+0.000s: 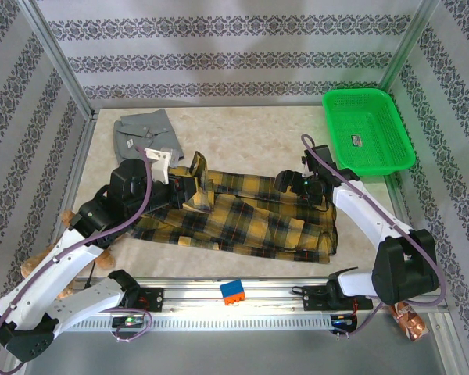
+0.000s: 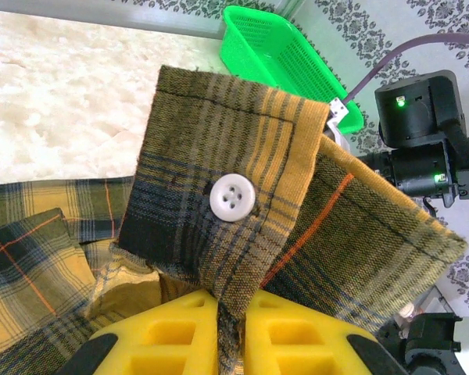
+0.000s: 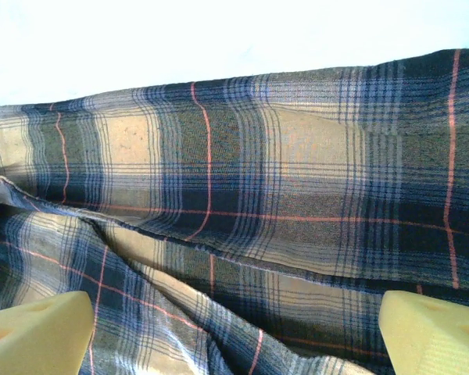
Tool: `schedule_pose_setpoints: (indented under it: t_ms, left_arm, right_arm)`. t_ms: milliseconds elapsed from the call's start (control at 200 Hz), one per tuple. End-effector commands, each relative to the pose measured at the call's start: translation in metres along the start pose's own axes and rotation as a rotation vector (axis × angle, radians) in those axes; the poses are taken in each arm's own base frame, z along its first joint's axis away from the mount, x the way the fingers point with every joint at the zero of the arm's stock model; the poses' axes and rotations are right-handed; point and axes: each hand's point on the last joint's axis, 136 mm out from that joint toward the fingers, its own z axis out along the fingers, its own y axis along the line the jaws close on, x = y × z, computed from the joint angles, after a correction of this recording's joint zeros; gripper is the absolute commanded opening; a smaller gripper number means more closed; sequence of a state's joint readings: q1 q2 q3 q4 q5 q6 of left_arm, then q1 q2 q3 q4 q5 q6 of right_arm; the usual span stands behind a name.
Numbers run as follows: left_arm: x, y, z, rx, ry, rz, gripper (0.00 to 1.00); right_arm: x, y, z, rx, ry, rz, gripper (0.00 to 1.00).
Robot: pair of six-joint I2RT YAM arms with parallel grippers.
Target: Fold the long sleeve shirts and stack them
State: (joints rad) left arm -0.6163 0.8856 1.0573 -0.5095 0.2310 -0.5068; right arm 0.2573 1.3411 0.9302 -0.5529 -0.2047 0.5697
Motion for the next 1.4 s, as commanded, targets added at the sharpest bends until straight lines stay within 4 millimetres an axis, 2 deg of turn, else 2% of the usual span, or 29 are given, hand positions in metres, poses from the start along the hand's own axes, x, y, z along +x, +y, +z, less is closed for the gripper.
schedule_pose_setpoints:
  t_ms: [0,150,265,410,555,729,834,914,1089,1289,1399]
  left_arm:
    - [0.007,-0.006,0.004,0.033,0.020,-0.039,0.14]
    - [0.001,-0.010,0.009,0.060,-0.004,-0.065,0.14]
    - [-0.004,-0.021,0.018,0.102,0.012,-0.044,0.14]
    - [0.011,-0.038,0.039,0.174,0.080,-0.032,0.14]
    - [0.029,-0.044,0.061,0.200,0.115,-0.026,0.14]
    - [0.030,-0.038,0.093,0.175,0.119,-0.055,0.14]
    - [0.035,-0.044,0.117,0.200,0.176,-0.029,0.14]
    - [0.038,-0.037,0.131,0.171,0.194,-0.005,0.14]
    - [0.038,-0.036,0.159,0.195,0.240,0.049,0.14]
    - [0.025,-0.036,0.188,0.256,0.308,0.144,0.15]
    - [0.034,-0.040,0.209,0.333,0.402,0.201,0.15]
  right_arm:
    - [0.003,0.005,-0.003,-0.025,-0.003,-0.030,0.94]
    - [0.010,0.001,-0.001,-0.025,0.006,-0.022,0.94]
    - [0.012,0.008,-0.001,-0.059,0.007,-0.027,0.94]
    - [0.012,0.011,-0.006,-0.077,-0.001,-0.034,0.94]
    - [0.012,0.006,-0.009,-0.074,-0.010,-0.024,0.95]
    - [0.013,0.019,-0.013,-0.143,-0.011,-0.045,0.95]
    - [0.014,0.025,-0.019,-0.178,-0.024,-0.058,0.95]
    - [0.016,0.025,-0.023,-0.188,-0.029,-0.067,0.95]
    - [0.022,0.018,-0.023,-0.169,-0.022,-0.060,0.95]
    - [0.025,0.009,-0.021,-0.132,-0.022,-0.039,0.95]
    - [0.024,-0.004,-0.024,-0.078,-0.038,-0.017,0.95]
